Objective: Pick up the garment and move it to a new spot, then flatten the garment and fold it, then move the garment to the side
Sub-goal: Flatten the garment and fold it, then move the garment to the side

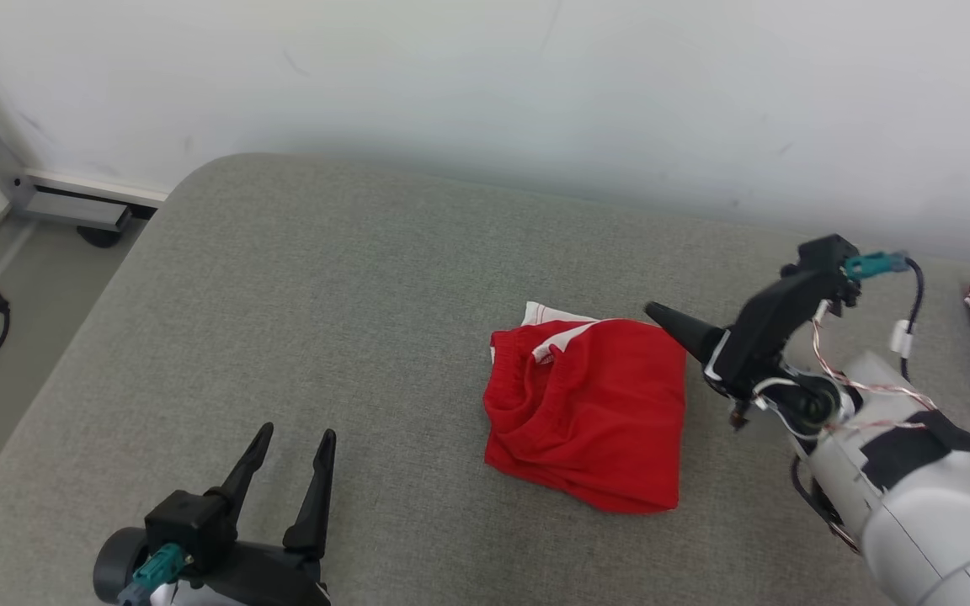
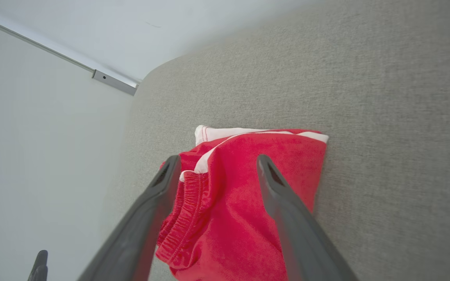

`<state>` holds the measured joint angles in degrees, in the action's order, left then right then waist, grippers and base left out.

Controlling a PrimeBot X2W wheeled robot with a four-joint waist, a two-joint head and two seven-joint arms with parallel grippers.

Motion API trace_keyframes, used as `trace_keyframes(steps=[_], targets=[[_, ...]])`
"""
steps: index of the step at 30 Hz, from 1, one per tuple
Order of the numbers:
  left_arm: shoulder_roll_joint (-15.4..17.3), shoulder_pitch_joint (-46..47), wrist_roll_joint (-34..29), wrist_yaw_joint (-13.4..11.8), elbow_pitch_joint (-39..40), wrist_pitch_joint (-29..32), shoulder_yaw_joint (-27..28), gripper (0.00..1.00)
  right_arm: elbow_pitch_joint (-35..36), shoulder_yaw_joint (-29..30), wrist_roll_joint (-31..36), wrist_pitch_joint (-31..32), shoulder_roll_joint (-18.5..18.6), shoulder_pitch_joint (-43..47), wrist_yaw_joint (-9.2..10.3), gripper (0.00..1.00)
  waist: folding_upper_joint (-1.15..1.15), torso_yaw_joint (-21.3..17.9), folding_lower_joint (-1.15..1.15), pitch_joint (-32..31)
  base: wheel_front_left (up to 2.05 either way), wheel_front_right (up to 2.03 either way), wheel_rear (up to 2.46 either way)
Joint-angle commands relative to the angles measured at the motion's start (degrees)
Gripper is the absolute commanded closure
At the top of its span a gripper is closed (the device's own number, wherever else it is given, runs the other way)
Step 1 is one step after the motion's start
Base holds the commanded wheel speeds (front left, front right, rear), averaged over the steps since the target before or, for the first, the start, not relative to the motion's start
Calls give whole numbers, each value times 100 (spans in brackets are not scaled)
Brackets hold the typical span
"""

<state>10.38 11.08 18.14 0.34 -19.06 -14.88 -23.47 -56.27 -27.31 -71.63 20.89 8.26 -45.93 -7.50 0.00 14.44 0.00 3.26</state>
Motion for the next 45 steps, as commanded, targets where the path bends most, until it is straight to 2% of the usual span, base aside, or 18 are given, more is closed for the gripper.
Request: trace_keyframes(steps=[1,7,10,20,28,44,45], targets=[[65,-51,-53,-35,48,-27,23,0,118,-94,175,-158,173,125,1,0,0,-58,0,-10,0,0,0],[121,-107,-118,-149,252,-34,105,0,354,-408,719,-683,597,435,1,0,0,-163,0,-22,0,0,0],[135,-145,-158,-216,381,-36,165,0,316,-567,938,-796,637,551,1,0,0,-190,0,-19,0,0,0],[183,-241,-245,-300,573,-39,294,0,-2,-333,526,-209,295,457,1,0,0,-166,0,20,0,0,0],[147,-230,-282,-251,576,-39,298,0,-800,-108,221,527,-29,118,1,0,0,-33,0,47,0,0,0],[17,-134,-340,-207,521,-40,391,0,-1518,-192,315,1037,-274,-226,1,0,0,243,0,190,0,0,0],[8,-129,-343,-197,520,-40,400,0,-1537,-191,314,1037,-285,-229,1,23,0,252,0,200,0,0,0]])
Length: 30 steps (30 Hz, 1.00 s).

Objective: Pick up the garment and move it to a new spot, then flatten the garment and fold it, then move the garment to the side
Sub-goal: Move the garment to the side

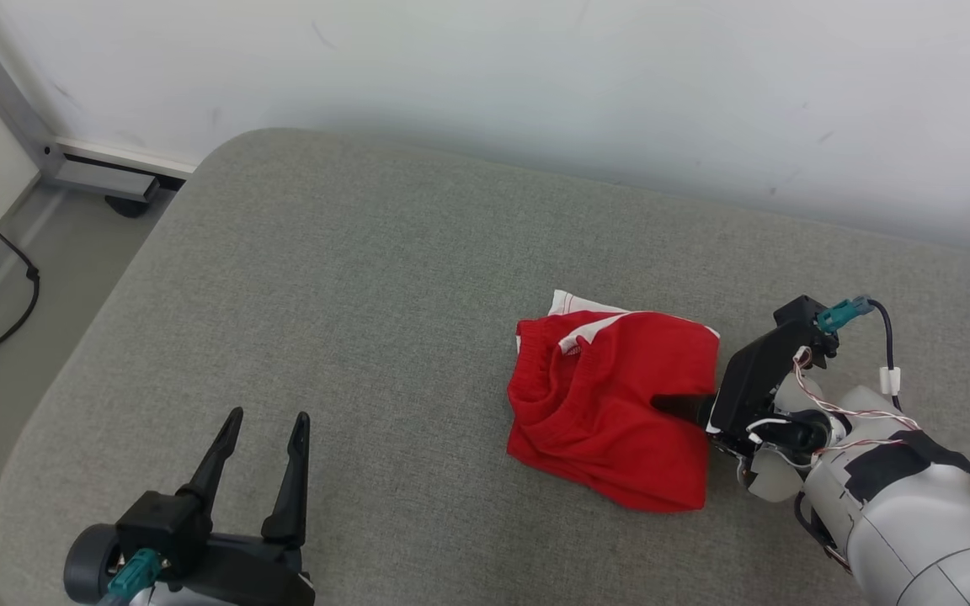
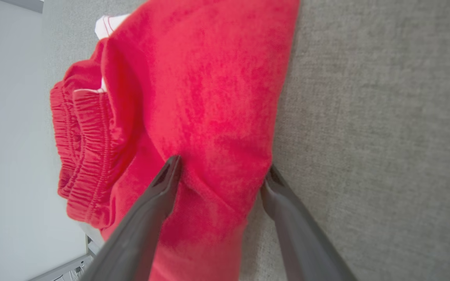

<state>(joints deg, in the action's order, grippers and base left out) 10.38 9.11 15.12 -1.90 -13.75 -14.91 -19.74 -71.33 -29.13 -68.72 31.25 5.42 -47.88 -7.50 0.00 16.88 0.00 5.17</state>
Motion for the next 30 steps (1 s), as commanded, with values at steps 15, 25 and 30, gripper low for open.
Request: trace_keyframes(steps=[15,25,30], targets=[[-50,-40,-87,101,-73,-37,192,0,8,-88,104,34,119,-232,1,100,0,-185,0,-47,0,0,0],[-61,26,-144,172,-10,-37,228,0,88,-376,480,101,735,-618,1,100,0,-483,0,99,0,0,0],[-43,140,-196,242,-3,-36,223,0,67,-591,784,190,1164,-989,1,100,0,-573,0,308,0,0,0]])
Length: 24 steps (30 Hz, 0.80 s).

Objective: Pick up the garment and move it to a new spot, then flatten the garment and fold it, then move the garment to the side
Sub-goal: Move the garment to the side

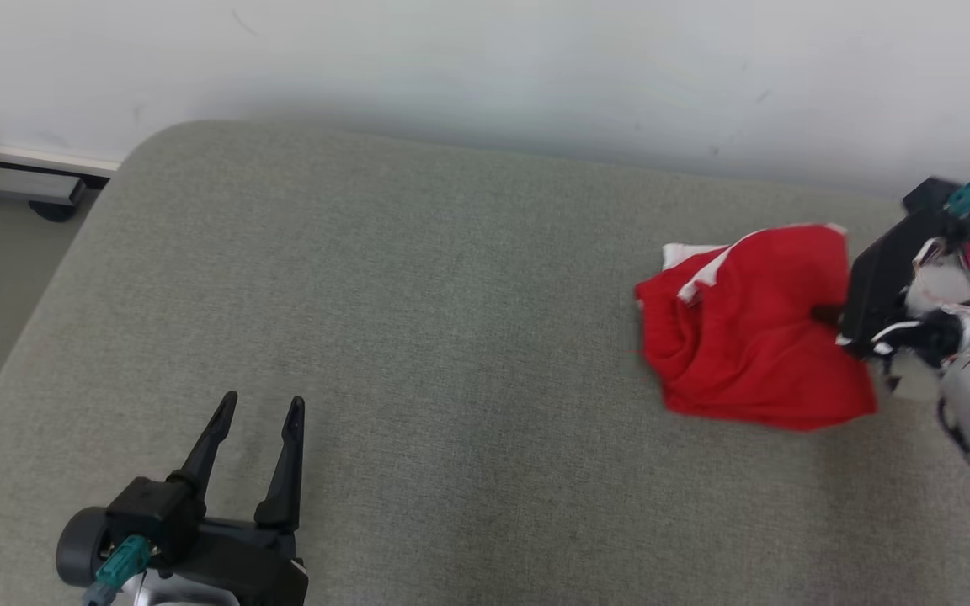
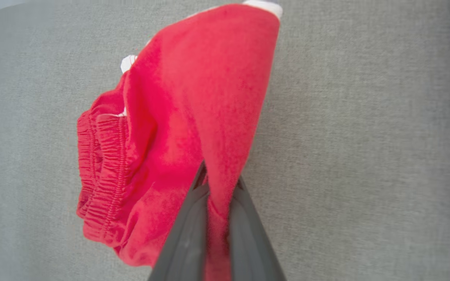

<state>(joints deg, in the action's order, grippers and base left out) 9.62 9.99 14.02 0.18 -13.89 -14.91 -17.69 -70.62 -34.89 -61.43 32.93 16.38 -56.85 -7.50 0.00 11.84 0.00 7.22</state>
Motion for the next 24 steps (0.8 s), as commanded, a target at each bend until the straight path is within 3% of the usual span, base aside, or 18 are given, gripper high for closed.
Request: trace_keyframes(steps=[1,15,24], targets=[[42,67,-93,22,8,-37,25,0,9,-68,109,58,136,-166,1,100,0,-89,0,141,0,0,0],[215,290,-140,118,28,-37,-4,0,425,-708,749,550,1084,-875,1,100,0,-375,0,509,0,0,0],[349,345,-136,98,105,-17,10,0,674,-907,966,740,1487,-1313,1,100,0,-538,0,702,0,0,0]])
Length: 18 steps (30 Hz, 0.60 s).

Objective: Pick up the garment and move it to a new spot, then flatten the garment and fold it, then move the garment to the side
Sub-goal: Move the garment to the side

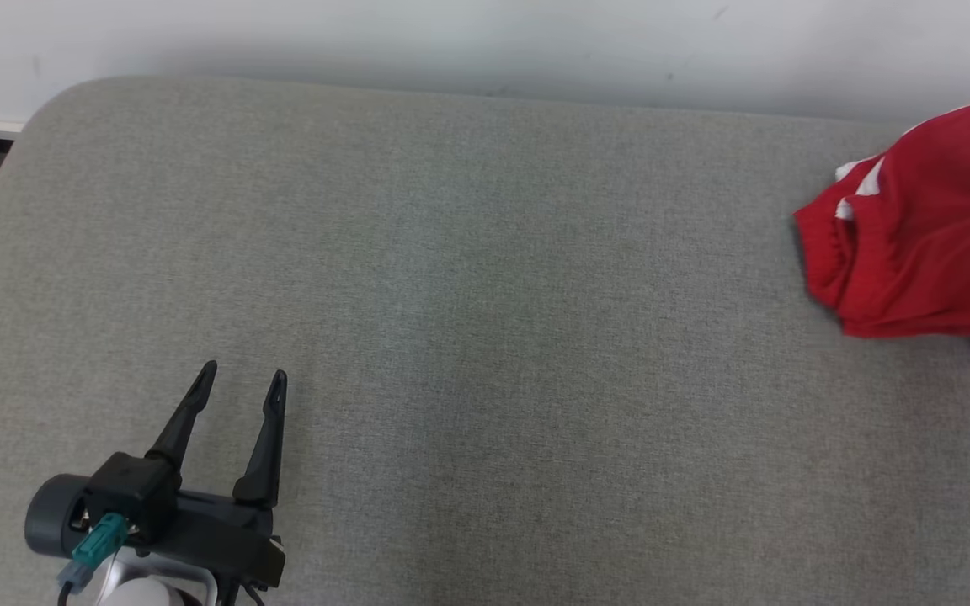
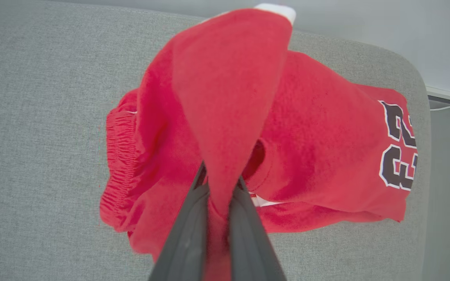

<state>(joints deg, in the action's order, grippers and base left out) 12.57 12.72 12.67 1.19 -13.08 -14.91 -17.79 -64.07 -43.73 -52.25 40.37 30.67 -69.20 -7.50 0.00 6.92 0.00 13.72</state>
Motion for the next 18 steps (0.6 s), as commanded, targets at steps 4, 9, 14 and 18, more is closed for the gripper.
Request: trace_keyframes(steps=[4,9,14,18], targets=[[104,99,13,2,55,6,8,0,179,-119,153,87,182,-243,1,100,0,-89,0,164,0,0,0],[131,154,3,-1,122,29,-19,0,291,-178,234,143,359,-413,2,100,0,-86,0,291,0,0,0],[178,169,12,-40,210,59,-16,0,419,-224,274,299,591,-584,1,100,0,-86,0,379,0,0,0],[207,155,25,-59,270,73,-21,0,472,-255,335,395,778,-657,1,100,0,-85,0,403,0,0,0]])
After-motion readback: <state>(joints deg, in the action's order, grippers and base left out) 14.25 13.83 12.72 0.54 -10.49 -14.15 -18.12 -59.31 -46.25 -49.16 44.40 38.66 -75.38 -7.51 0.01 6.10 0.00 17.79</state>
